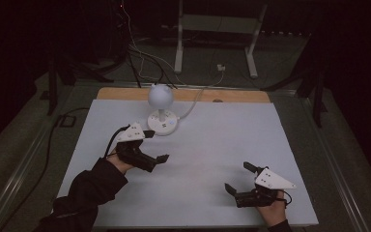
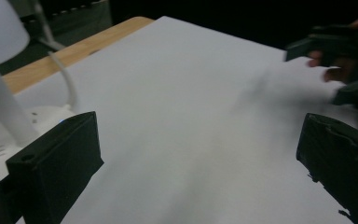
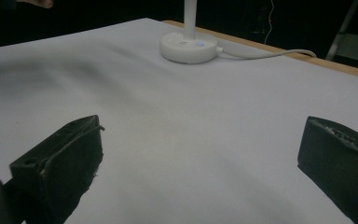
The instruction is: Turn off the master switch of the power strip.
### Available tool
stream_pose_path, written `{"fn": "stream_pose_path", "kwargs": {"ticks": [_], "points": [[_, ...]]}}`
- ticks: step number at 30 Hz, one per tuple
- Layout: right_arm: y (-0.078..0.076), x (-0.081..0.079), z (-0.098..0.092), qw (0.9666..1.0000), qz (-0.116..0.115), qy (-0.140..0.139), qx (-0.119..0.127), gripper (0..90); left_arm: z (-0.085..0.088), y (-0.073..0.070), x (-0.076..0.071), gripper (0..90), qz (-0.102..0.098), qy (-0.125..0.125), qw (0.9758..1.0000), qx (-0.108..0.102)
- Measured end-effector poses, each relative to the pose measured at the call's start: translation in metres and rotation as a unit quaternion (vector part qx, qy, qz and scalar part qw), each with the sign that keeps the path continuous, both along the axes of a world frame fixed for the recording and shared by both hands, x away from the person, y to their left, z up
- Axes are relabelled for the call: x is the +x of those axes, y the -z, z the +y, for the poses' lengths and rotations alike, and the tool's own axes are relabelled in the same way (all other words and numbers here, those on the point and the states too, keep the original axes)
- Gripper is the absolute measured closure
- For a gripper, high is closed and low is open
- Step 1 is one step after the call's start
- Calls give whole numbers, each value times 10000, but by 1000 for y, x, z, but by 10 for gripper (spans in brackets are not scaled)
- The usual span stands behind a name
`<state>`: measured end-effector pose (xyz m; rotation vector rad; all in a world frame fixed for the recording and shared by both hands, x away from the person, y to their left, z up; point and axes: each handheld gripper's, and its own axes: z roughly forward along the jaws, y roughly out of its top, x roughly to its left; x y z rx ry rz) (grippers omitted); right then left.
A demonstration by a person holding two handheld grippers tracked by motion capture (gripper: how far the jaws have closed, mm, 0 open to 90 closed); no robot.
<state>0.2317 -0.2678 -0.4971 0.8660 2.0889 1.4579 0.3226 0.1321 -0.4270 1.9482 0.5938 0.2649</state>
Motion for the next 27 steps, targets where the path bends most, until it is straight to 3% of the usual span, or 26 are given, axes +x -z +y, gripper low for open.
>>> {"fn": "stream_pose_path", "kwargs": {"ticks": [7,16,21,22,27], "points": [[0,0,-1,10000,3,-11,18,0,-15,1,19,4,-35,-588,9982,-64],[-1,0,-1,10000,5,-34,48,0,-29,5,32,4,-82,-869,9962,-58],[-1,0,-2,10000,12,-37,60,0,-37,9,39,4,-14,-1216,9926,-45],[-1,0,-2,10000,25,-40,66,0,-39,11,43,4,-39,-1389,9903,-3],[-1,1,-2,9999,37,-48,90,0,-43,15,49,4,-63,-1565,9876,81]]}}
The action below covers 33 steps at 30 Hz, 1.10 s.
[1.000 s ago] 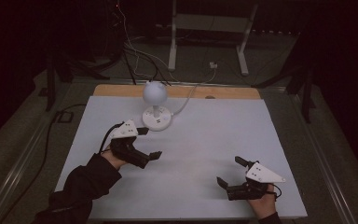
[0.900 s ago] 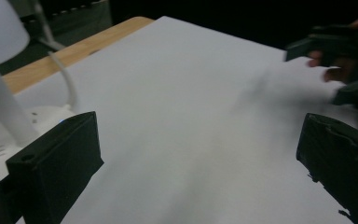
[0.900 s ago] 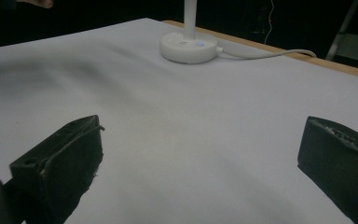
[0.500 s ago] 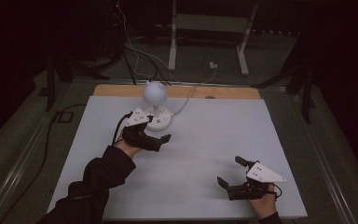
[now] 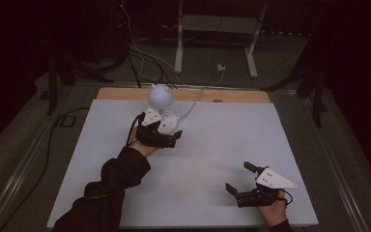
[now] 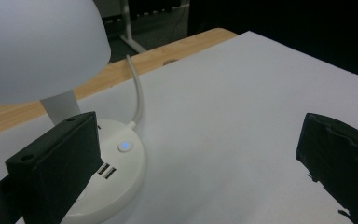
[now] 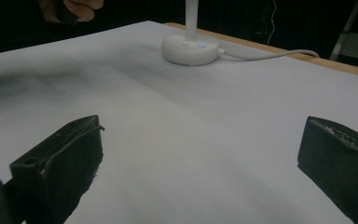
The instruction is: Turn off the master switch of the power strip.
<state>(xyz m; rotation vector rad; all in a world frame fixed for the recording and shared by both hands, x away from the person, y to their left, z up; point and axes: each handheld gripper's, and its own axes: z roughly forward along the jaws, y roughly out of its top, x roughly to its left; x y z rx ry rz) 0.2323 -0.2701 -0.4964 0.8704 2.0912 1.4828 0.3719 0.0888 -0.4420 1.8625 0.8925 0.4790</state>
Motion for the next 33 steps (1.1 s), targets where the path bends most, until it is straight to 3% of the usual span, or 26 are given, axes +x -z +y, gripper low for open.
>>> {"fn": "stream_pose_path", "kwargs": {"ticks": [4,8,14,24,25,27,29,32,33], "points": [[0,0,0,10000,-12,3,18,0,-5,5,7,4,113,-246,9996,125],[0,0,0,10000,-8,-5,28,0,-11,11,13,6,26,-473,9987,189],[-1,0,-1,10000,-2,-13,43,0,-16,17,22,44,19,-592,9980,212],[-1,0,-1,10000,9,-17,53,0,-22,31,32,164,-127,-963,9948,299],[0,1,-2,10000,16,-22,55,0,-23,32,33,227,-141,-970,9947,316],[0,1,-2,10000,17,-22,51,0,-25,34,32,249,-253,-1059,9934,353],[0,1,-2,10000,27,-27,51,0,-25,35,33,371,-303,-1127,9926,335],[0,1,-2,10000,18,-26,49,0,-26,39,36,430,-322,-1202,9917,320],[0,0,-2,10000,16,-22,50,0,-26,40,36,497,-323,-1208,9917,301]]}}
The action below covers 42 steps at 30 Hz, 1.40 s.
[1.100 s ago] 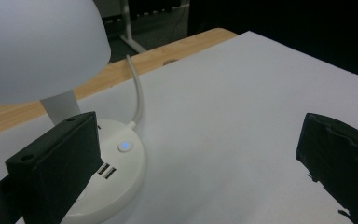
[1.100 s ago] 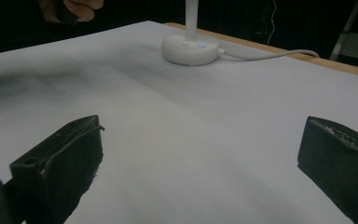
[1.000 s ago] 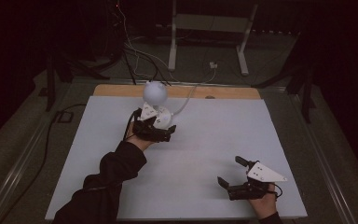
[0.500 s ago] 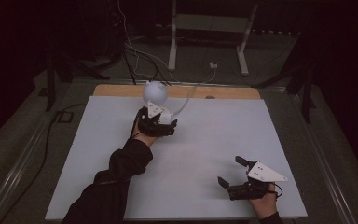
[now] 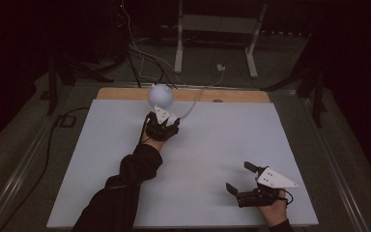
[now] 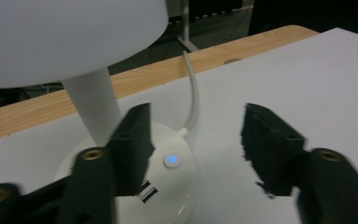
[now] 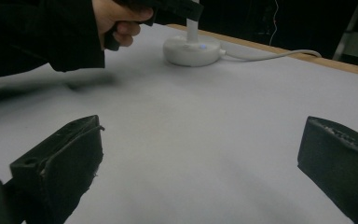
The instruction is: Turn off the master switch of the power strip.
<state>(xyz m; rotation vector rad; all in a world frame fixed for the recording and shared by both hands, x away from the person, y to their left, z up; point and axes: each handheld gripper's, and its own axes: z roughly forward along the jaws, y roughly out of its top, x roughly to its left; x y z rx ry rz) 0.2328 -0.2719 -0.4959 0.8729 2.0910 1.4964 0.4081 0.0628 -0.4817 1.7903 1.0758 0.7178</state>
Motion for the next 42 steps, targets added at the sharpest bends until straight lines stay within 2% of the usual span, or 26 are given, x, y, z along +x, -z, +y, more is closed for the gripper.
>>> {"fn": "stream_pose_path", "kwargs": {"ticks": [1,3,5,6,7,8,9,13,15,16,19,26,42], "points": [[0,0,0,10000,0,0,0,0,0,1,1,497,-5,-8,10000,-2],[0,0,0,10000,15,8,18,0,0,3,3,607,-12,-9,10000,48],[0,0,0,10000,14,5,14,0,1,4,4,638,-12,-14,10000,54],[0,0,0,10000,9,-4,1,0,1,5,5,723,-14,-25,10000,36],[0,0,0,10000,9,-4,1,0,1,6,6,723,-26,-41,10000,50],[0,0,0,10000,14,-1,9,0,1,7,7,789,-45,-64,10000,26],[0,0,-1,10000,13,2,12,0,1,8,8,812,-12,-50,10000,-2],[0,0,-1,10000,13,7,17,0,-1,12,11,898,21,-53,9999,118],[0,0,-1,10000,9,4,20,0,0,15,14,900,85,7,9999,86],[0,0,-1,10000,8,6,15,0,-2,18,15,900,91,35,9997,238],[0,0,-1,10000,11,6,18,0,-2,22,16,900,109,82,9995,275],[0,0,-1,10000,7,-1,16,0,-5,32,21,900,106,-58,9983,570],[0,0,-1,10000,-1,6,-7,0,-6,41,30,900,157,-59,9967,793]]}}
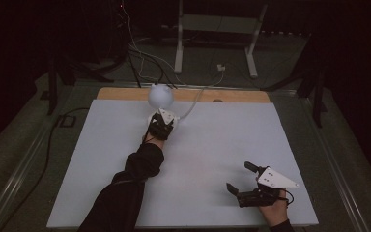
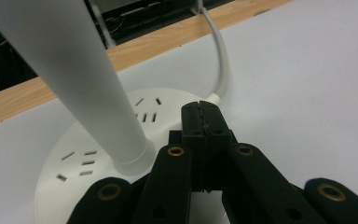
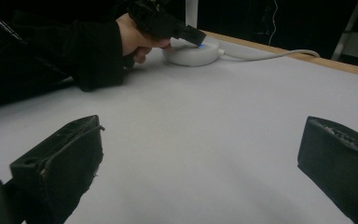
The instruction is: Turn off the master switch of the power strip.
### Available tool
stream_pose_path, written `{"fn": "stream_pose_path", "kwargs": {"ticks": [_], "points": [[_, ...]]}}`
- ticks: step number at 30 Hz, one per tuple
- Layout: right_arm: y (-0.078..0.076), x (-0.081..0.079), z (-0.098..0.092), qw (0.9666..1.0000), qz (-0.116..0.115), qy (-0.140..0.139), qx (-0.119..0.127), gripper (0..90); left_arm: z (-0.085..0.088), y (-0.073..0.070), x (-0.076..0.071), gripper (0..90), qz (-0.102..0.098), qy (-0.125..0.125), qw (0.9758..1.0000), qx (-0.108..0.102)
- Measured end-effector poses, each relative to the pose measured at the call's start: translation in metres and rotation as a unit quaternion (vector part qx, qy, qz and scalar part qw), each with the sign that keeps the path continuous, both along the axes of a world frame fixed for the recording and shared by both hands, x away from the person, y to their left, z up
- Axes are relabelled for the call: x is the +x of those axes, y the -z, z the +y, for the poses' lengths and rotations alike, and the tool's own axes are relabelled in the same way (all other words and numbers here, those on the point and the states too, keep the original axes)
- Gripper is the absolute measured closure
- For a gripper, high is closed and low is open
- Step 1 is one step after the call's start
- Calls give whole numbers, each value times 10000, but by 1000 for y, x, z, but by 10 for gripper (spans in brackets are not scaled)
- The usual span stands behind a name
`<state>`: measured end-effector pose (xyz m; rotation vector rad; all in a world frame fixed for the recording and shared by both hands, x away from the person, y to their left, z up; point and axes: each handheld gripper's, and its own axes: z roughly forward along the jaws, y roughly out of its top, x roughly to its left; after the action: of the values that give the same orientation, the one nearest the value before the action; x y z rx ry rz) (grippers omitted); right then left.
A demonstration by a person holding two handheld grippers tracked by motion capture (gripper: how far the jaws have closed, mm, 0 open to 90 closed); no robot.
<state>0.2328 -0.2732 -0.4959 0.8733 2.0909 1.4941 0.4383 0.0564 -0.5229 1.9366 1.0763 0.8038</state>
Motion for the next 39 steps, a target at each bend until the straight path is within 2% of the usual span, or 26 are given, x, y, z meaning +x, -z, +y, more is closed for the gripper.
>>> {"fn": "stream_pose_path", "kwargs": {"ticks": [2,7,11,21,26,28,31,35,39], "points": [[0,0,0,10000,2,-3,-4,0,0,0,0,900,-1,-14,10000,-31],[0,0,0,10000,10,-3,-17,0,0,0,1,900,-47,26,10000,77],[0,0,0,10000,6,-2,-19,0,-2,2,-1,900,-134,46,9997,204],[0,0,1,10000,12,-6,-28,0,-5,4,-2,900,-187,118,9986,481],[0,0,1,10000,11,-10,-33,0,-7,2,-2,900,-160,99,9979,614],[0,0,1,10000,8,-7,-36,0,-5,2,-1,900,-133,127,9983,556],[0,0,1,10000,4,-9,-30,0,-7,-1,0,900,-45,145,9975,695],[0,0,1,10000,16,-14,-27,0,-7,-3,3,900,63,183,9972,718],[0,0,1,10000,14,-13,-27,0,-8,-5,4,900,125,252,9960,850]]}}
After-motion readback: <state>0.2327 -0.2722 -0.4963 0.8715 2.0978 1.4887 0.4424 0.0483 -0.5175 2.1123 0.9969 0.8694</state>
